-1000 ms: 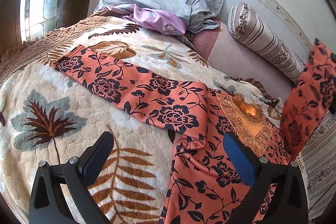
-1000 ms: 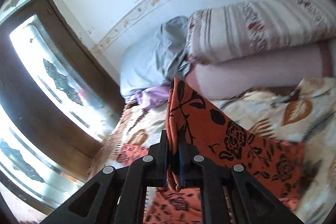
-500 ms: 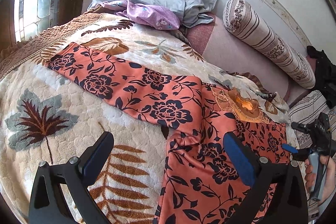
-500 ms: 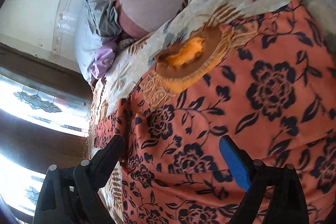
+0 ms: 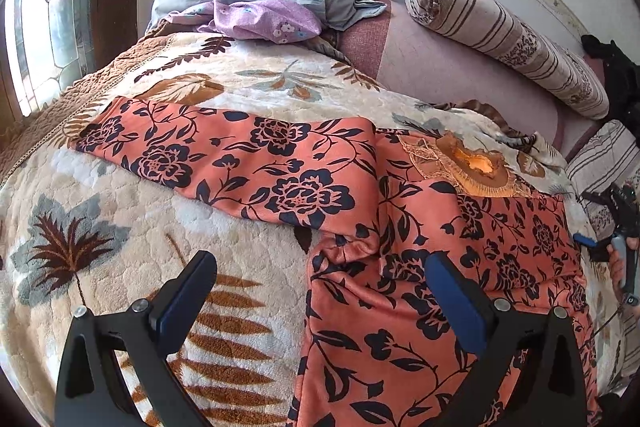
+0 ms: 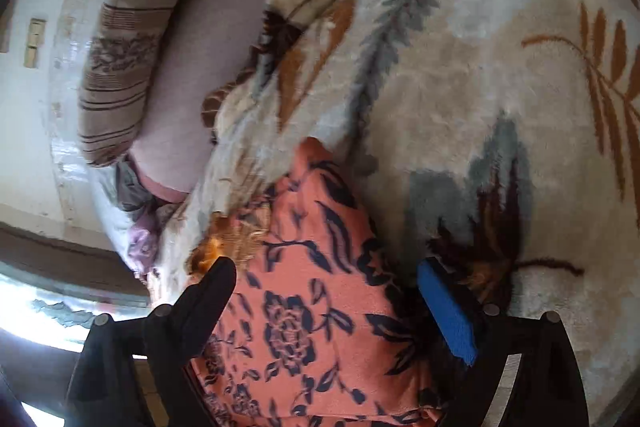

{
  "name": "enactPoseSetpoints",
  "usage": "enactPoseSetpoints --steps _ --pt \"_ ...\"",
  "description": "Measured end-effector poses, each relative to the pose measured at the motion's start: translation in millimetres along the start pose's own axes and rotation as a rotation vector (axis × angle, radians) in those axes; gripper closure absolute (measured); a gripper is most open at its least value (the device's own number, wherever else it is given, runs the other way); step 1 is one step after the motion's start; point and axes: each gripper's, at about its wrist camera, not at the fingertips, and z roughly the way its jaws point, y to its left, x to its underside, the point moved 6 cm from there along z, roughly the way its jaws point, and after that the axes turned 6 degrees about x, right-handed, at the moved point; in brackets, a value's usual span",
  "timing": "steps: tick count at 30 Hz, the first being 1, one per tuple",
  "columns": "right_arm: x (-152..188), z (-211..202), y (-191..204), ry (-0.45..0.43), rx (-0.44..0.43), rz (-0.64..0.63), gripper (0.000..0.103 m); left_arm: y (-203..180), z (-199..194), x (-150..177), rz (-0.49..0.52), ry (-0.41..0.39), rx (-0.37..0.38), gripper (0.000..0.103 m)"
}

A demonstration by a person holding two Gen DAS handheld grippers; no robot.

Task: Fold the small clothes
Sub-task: 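Move the left tool to the other sleeve cuff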

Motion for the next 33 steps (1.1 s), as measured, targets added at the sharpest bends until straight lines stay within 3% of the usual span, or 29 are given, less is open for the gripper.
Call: enactPoseSetpoints --steps 3,6,8,10,12,14,18,19,21,22,24,28,30,33 --pt "-9.6 -9.1 33.9 -0.024 -0.100 -0.061 0.009 -5.9 3.8 0.8 0.020 0.008 0.005 0.000" --pt "-14.7 14.9 62.3 0.059 -0.201 -0.106 0.009 -9.3 5.8 2.6 0.045 0.010 -0.005 0.000" --pt "-19.0 43.5 55.8 0.086 -0.134 -0.111 0.010 -9.1 6.3 1.7 0.038 0.010 0.007 0.000" --pt "-35.5 58.7 21.1 0.031 0.001 -0.064 0.017 -7.1 5.8 0.8 0.026 0.008 0.013 0.000" --pt "-48.7 42.5 4.1 -0.081 -0.060 0.074 0.016 -2.8 5.2 0.0 0.005 0.007 0.021 0.000" --pt "-42.1 32.2 20.0 -0.091 -0.039 -0.003 0.014 0.8 6.0 -2.2 -0.032 0.013 0.049 0.000" --pt "-1.6 19.5 51.4 -0.030 -0.122 -0.124 0.014 6.1 2.6 -4.1 -0.070 -0.001 0.059 0.000" --pt "7.6 24.4 49.9 -0.003 -0.088 -0.154 0.014 7.5 1.6 -4.3 -0.080 -0.005 0.061 0.000" --pt "15.6 40.8 22.8 0.044 0.079 -0.145 0.020 10.7 0.3 -4.2 -0.104 -0.006 0.073 0.000" --pt "15.5 37.3 15.1 0.018 0.077 -0.102 0.025 13.1 -0.5 -3.5 -0.115 -0.007 0.074 0.000" --pt "22.6 15.9 24.8 -0.044 0.100 -0.108 0.022 19.8 -2.2 -2.0 -0.143 -0.009 0.069 0.000" --pt "88.2 -15.5 76.4 -0.035 0.048 -0.347 0.020 31.9 -2.8 -0.4 -0.237 -0.001 0.126 0.000" --pt "128.8 -19.8 84.2 -0.008 0.019 -0.451 0.020 38.1 -4.0 3.2 -0.279 0.001 0.144 0.000" --pt "166.1 -4.0 78.2 0.091 0.013 -0.450 0.020 49.8 -3.5 11.6 -0.343 0.016 0.146 0.000"
